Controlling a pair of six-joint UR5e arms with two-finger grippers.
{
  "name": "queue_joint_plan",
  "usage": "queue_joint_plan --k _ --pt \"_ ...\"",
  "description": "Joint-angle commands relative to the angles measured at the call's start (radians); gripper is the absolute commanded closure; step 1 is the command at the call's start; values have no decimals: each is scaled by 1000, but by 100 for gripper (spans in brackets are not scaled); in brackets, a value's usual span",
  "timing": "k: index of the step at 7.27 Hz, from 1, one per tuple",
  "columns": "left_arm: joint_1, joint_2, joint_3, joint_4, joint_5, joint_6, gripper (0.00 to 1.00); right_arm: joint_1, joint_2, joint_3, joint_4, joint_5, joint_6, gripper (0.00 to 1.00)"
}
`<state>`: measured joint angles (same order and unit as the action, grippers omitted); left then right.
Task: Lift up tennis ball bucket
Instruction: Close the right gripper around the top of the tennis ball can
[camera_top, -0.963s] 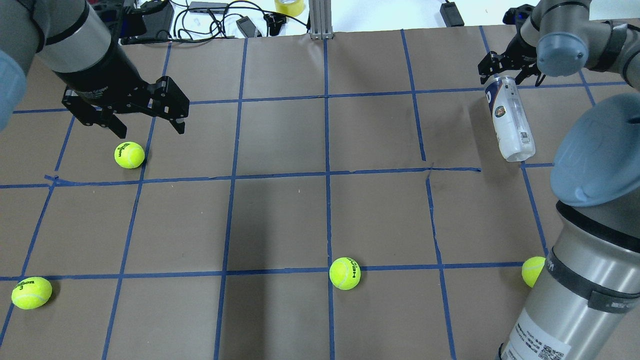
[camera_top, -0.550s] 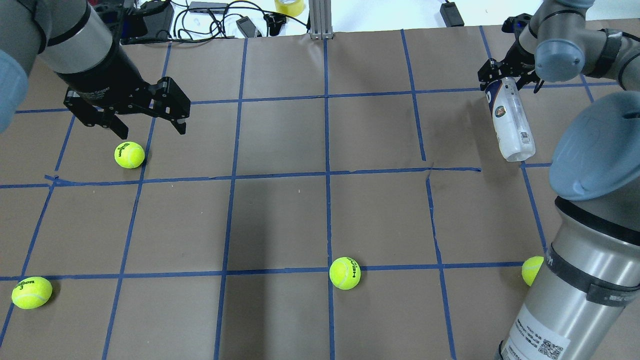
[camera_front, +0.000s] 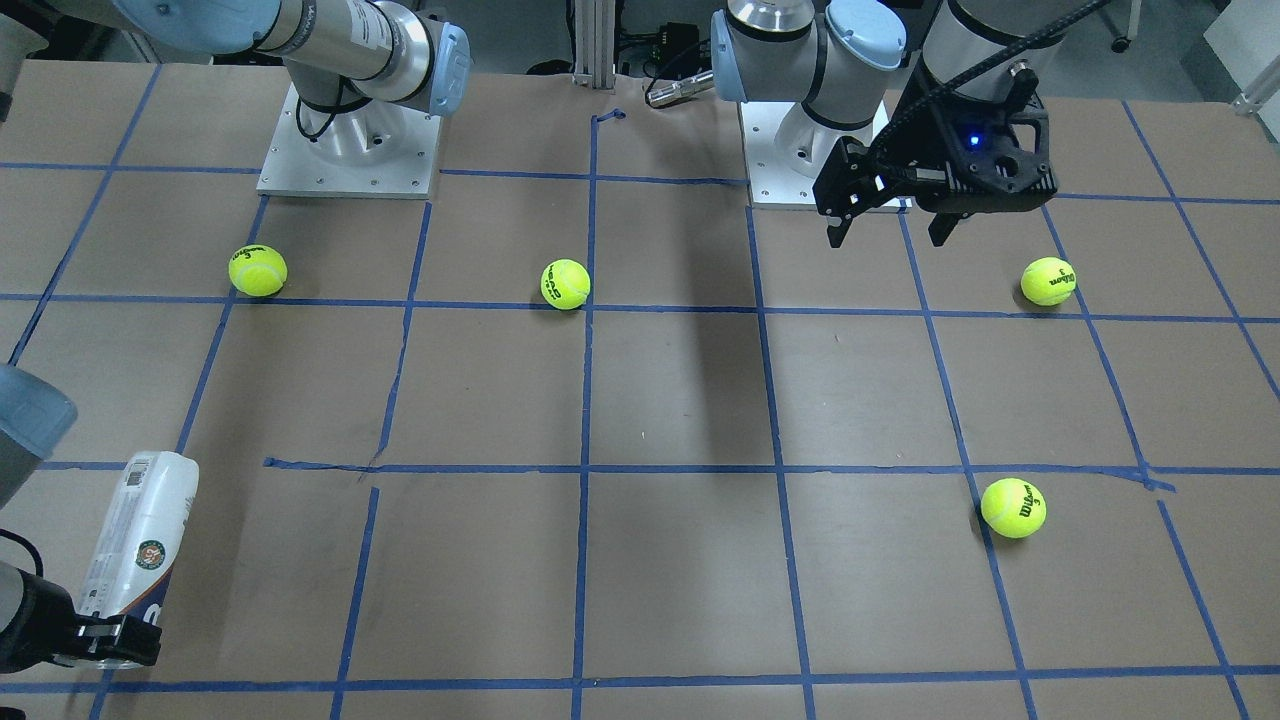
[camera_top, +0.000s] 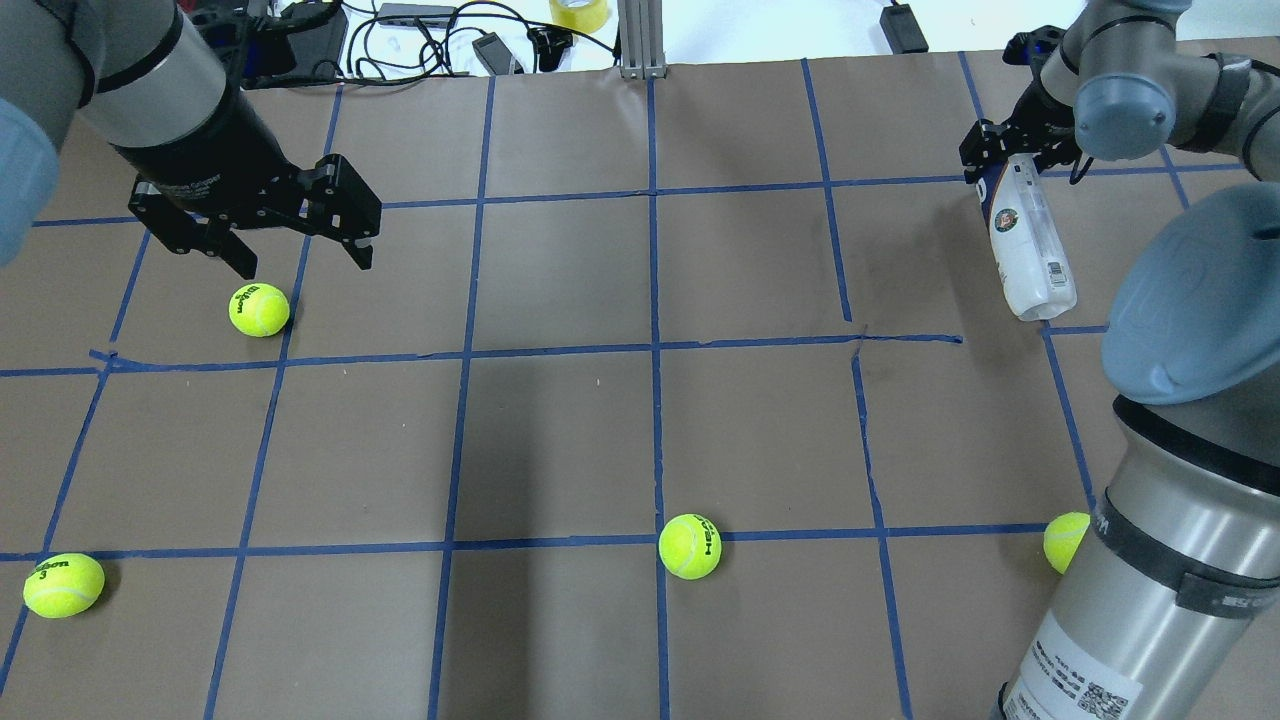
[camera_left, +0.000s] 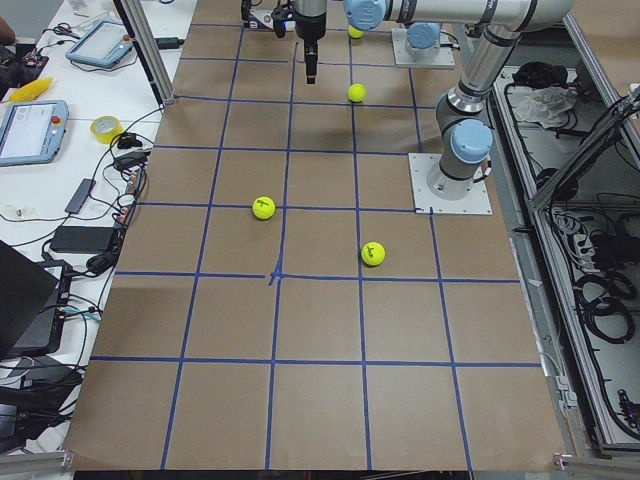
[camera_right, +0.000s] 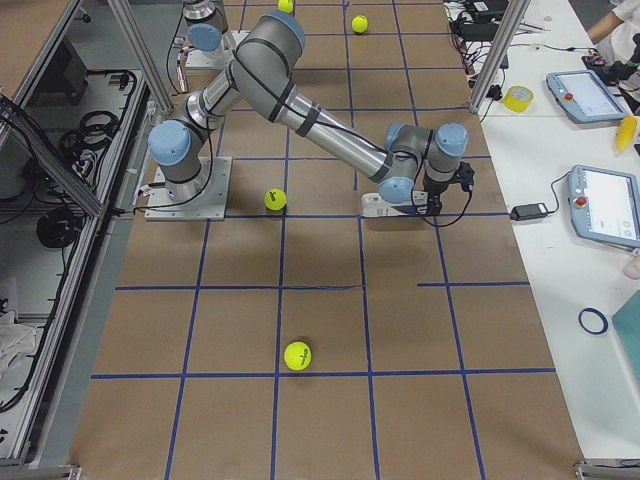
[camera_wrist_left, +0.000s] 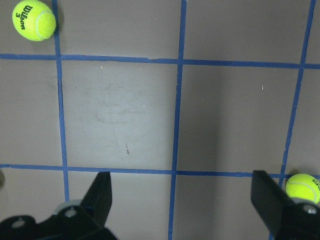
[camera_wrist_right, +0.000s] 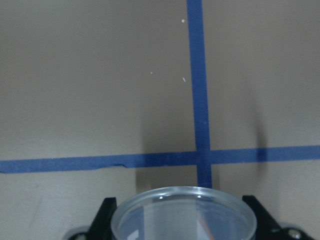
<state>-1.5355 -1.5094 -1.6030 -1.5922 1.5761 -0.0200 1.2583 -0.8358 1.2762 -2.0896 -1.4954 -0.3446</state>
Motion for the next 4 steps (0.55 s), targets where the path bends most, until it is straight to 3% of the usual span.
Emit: queue_joint_plan --k 1,2,3,4 --pt "0 0 0 0 1 0 0 68 -125 29 116 3 -114 52" --pt "0 0 0 0 -1 0 0 160 -181 58 123 9 -170 54" --pt "0 0 0 0 1 0 0 271 -221 116 123 -3 -165 65" --pt "0 2 0 0 2 0 0 368 -239 162 88 -5 -180 66"
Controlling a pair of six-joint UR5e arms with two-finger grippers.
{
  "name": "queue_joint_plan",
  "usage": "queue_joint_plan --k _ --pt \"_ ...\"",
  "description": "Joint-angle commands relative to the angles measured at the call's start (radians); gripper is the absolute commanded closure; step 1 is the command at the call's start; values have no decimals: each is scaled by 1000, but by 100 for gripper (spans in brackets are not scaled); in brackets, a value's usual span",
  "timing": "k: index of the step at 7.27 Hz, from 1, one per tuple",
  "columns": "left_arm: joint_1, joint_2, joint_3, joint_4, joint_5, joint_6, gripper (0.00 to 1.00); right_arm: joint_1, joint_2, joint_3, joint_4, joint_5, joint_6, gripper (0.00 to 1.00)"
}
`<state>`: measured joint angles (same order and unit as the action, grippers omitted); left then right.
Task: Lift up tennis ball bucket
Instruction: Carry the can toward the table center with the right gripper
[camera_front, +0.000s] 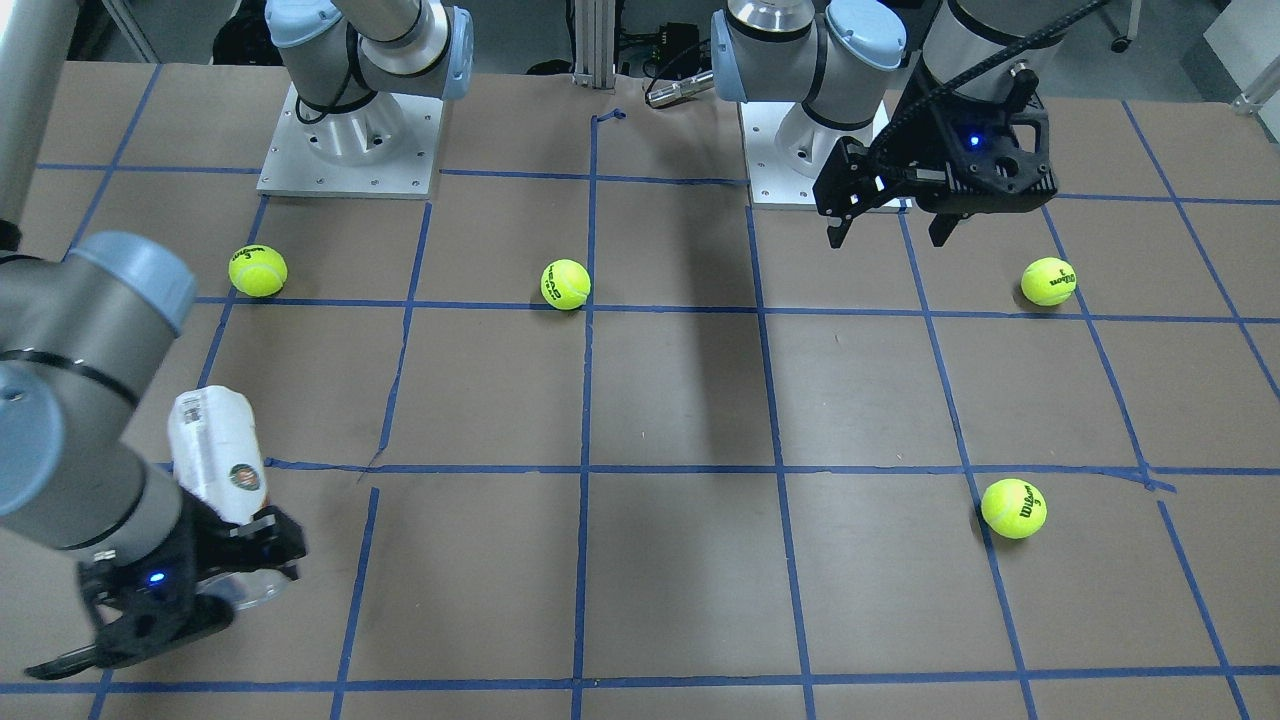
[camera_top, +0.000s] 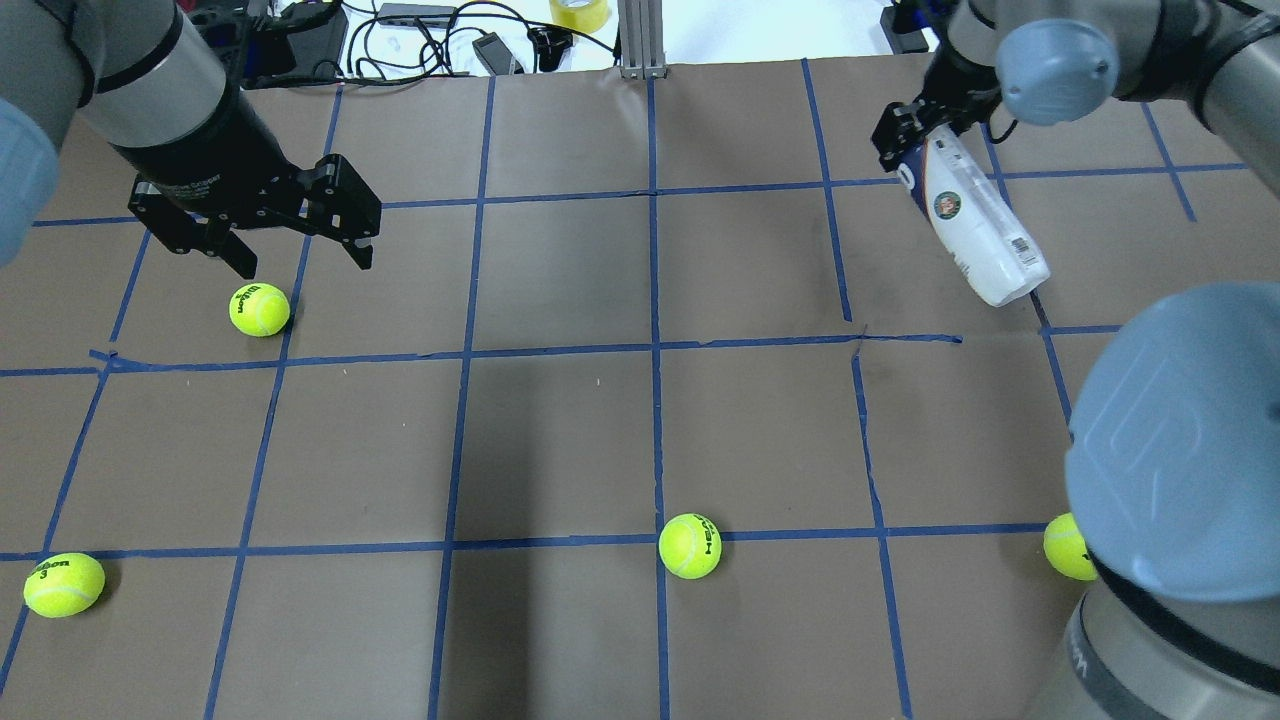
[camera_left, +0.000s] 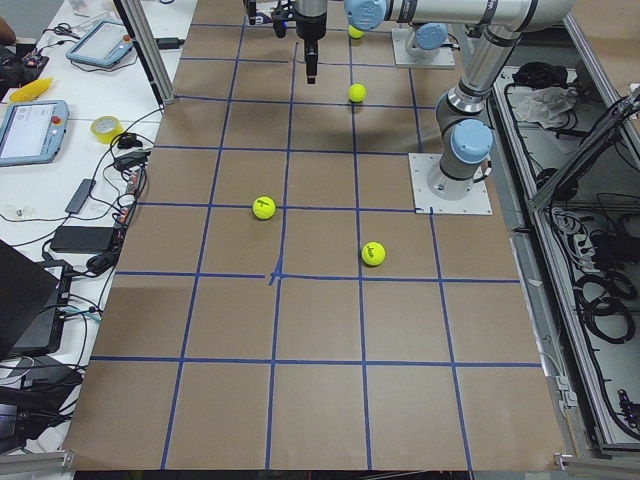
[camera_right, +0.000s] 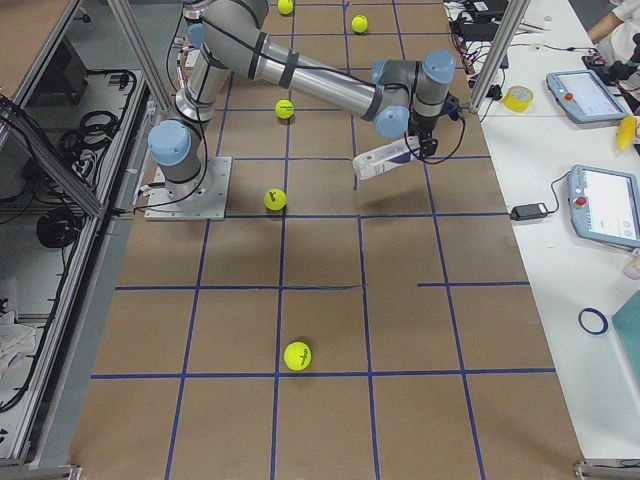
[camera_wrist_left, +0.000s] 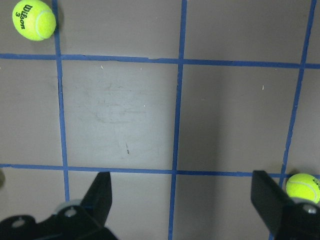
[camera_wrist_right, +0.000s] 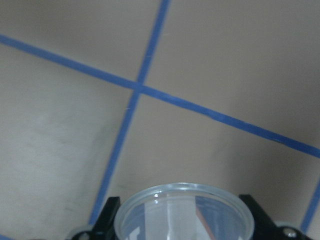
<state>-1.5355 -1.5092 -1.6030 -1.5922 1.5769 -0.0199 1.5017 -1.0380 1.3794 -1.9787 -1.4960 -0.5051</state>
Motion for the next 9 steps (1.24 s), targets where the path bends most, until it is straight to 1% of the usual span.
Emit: queue_joint_plan --k 1,2,3,4,6,7,8,9 --pt "0 1 -2 0 3 0 0 241 -42 88 -111 -7 -94 68" --pt "0 0 -2 0 2 0 0 334 -12 108 -241 -32 -157 67" --pt "0 1 -2 -2 6 2 0 382 51 127 -326 -29 -259 70" --pt "0 1 -2 -2 6 2 0 415 67 119 -427 -24 -402 69" --pt "0 1 -2 -2 6 2 0 466 84 115 -437 26 -563 69" --pt "2 3 -2 -2 11 2 0 500 88 113 -437 31 -578 69" --pt "0 3 -2 -2 15 2 0 529 89 110 -437 90 -579 69" --pt "0 1 0 -2 15 3 0 564 85 113 -439 89 -576 68"
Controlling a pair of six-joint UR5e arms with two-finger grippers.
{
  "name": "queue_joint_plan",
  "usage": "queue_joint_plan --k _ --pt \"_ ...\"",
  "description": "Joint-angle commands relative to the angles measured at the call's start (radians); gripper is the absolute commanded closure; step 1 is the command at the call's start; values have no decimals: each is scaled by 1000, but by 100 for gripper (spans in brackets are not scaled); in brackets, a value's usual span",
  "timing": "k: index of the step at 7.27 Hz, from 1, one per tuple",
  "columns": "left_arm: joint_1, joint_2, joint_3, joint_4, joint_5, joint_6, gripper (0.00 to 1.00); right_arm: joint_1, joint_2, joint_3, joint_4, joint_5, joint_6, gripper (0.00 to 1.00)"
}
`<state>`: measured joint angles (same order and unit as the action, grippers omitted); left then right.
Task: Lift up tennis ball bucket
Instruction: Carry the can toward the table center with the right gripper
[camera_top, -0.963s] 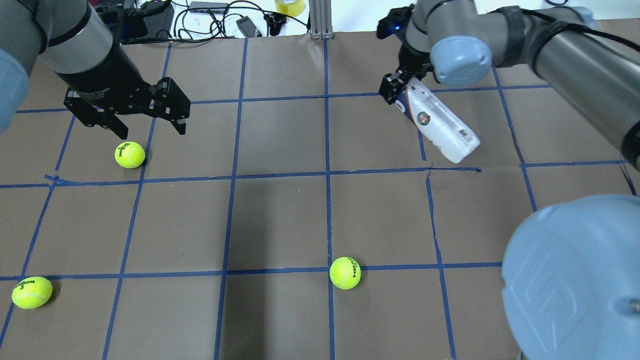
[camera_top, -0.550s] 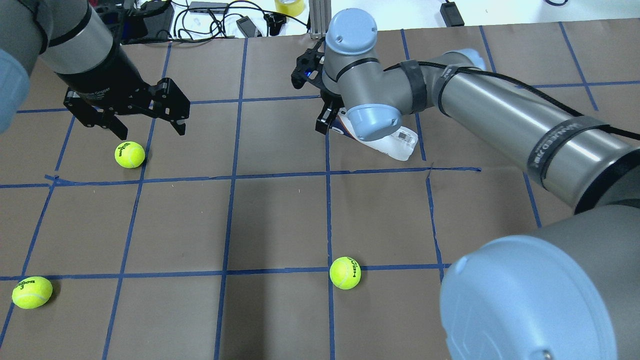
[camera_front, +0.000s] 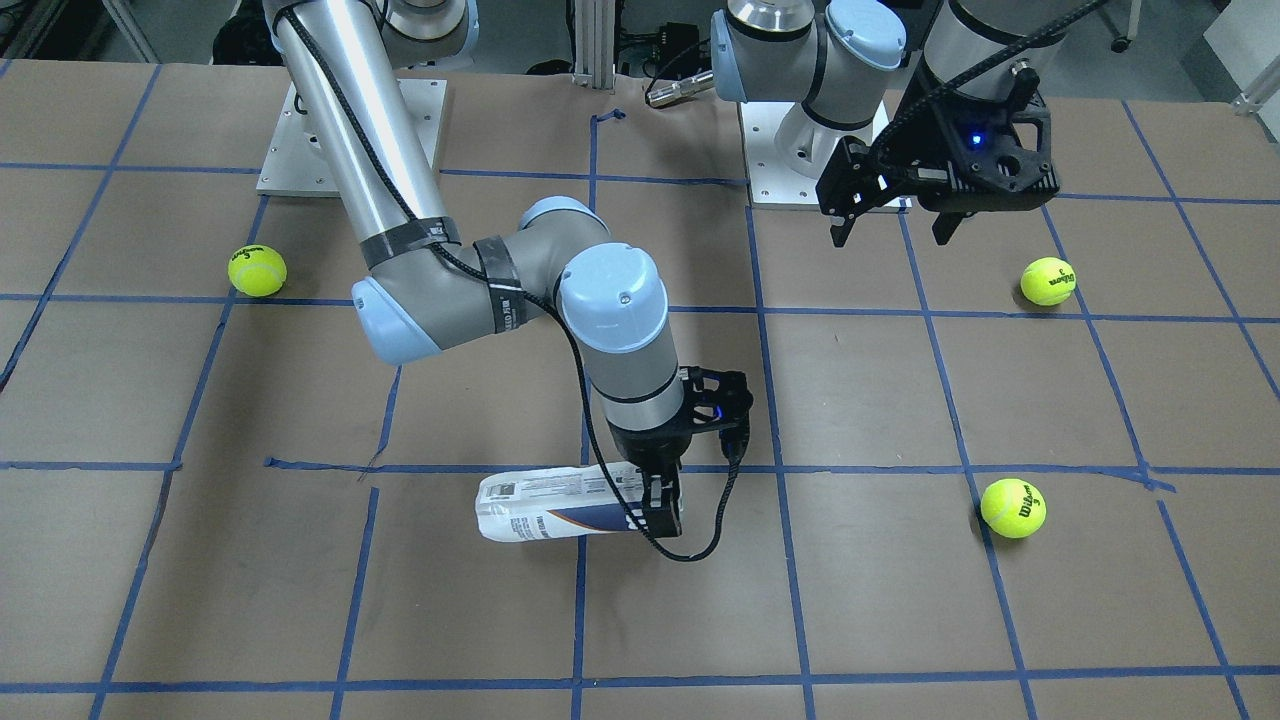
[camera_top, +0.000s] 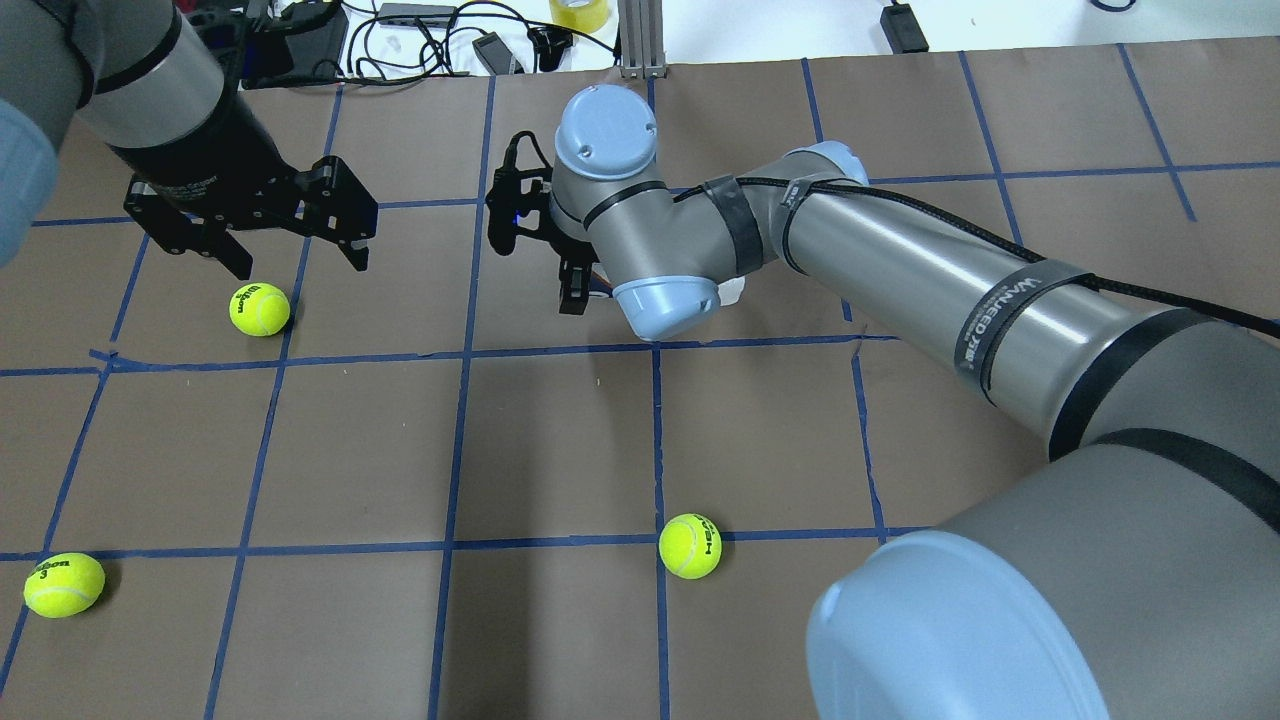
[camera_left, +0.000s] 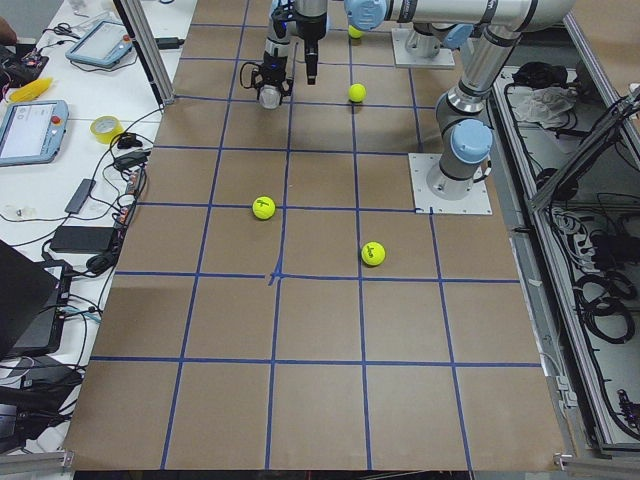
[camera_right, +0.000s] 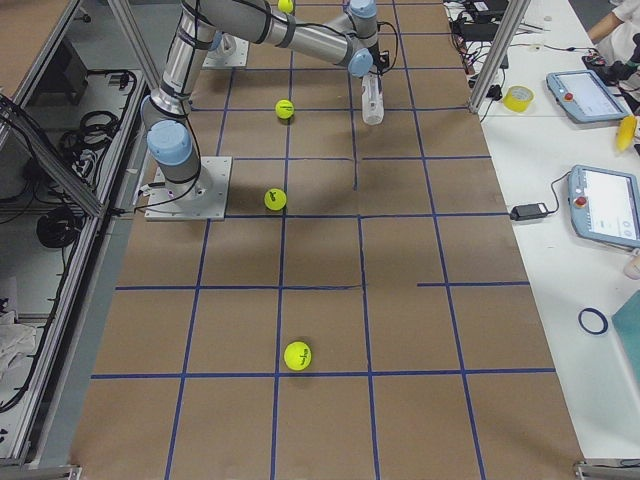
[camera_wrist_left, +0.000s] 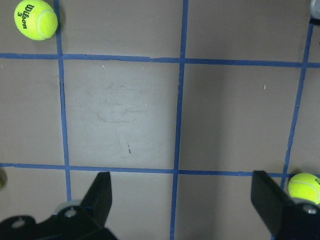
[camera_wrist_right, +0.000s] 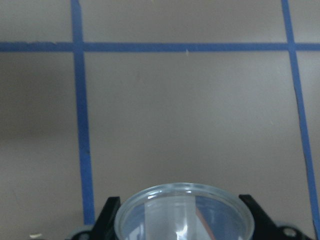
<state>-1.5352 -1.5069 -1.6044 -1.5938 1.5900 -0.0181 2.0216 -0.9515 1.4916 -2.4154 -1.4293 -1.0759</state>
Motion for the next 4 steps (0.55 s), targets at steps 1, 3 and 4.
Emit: queue_joint_plan --k 1,3,4 --pt "0 -9 1 2 -1 1 0 54 5 -1 -4 21 -4 67" --pt "4 -13 3 3 -4 1 0 60 1 13 -2 18 -4 54" --pt "10 -15 3 -1 -8 1 0 60 -1 13 -1 20 -4 35"
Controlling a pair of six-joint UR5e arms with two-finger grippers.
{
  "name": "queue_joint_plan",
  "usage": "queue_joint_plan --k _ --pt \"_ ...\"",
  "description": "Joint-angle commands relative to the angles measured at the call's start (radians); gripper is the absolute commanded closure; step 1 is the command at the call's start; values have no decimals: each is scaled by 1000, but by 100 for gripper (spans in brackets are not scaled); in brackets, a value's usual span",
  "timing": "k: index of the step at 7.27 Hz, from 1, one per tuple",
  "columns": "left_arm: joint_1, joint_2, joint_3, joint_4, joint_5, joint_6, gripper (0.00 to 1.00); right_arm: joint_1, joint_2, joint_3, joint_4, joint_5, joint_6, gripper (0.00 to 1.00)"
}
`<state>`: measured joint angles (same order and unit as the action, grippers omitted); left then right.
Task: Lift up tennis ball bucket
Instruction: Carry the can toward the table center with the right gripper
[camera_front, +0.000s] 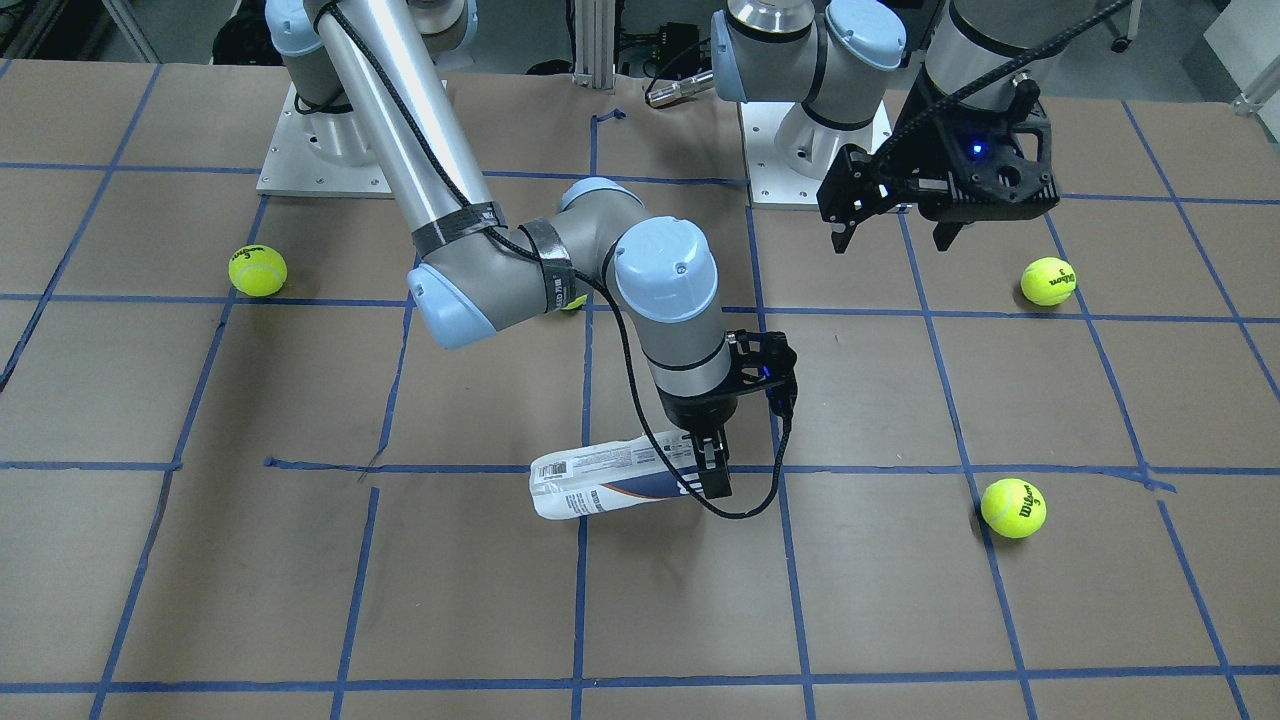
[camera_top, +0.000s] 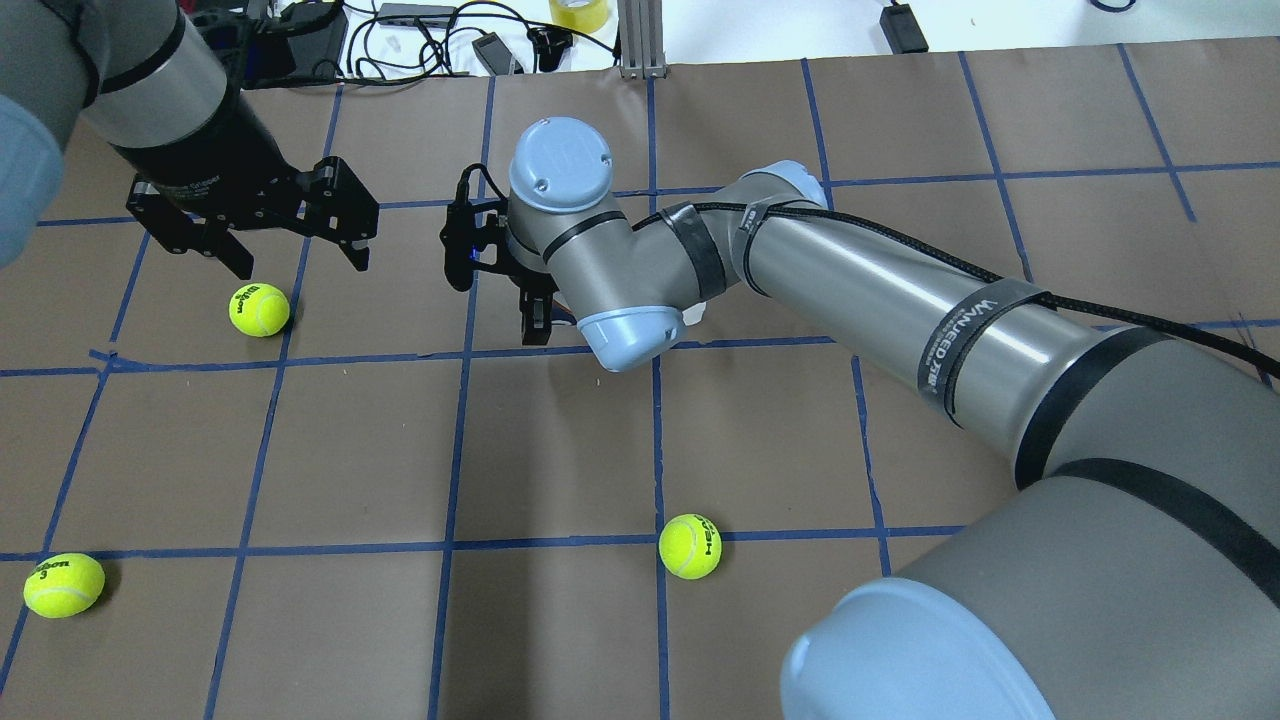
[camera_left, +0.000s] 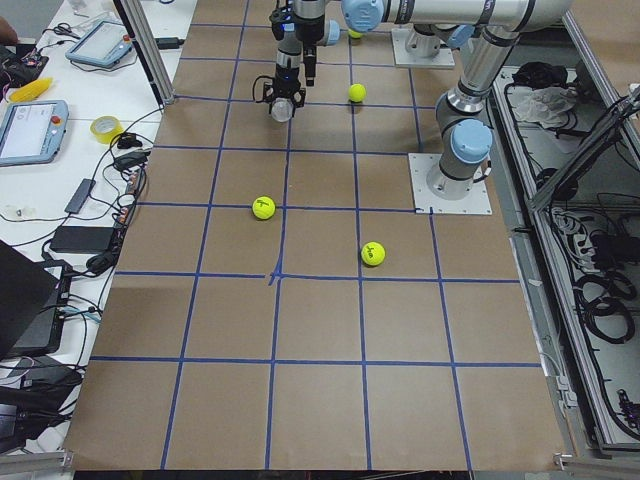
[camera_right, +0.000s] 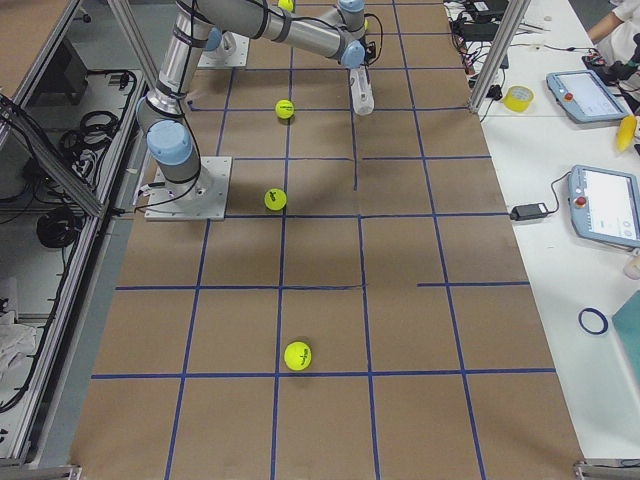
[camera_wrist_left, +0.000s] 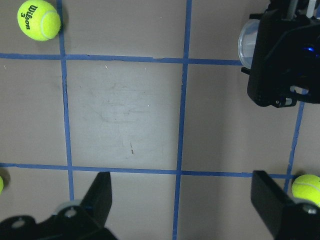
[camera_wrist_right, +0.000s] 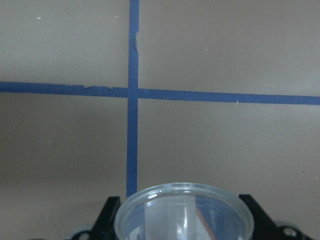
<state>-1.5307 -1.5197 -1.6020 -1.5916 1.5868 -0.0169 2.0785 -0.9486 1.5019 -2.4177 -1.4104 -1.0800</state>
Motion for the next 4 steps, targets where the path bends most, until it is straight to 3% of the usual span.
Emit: queue_joint_plan --k 1,4 --pt "9 -2 2 -19 -7 0 0 3 26 3 -1 -2 12 0" --pt "17 -7 1 -14 -7 12 0 2 16 -17 5 -22 58 0"
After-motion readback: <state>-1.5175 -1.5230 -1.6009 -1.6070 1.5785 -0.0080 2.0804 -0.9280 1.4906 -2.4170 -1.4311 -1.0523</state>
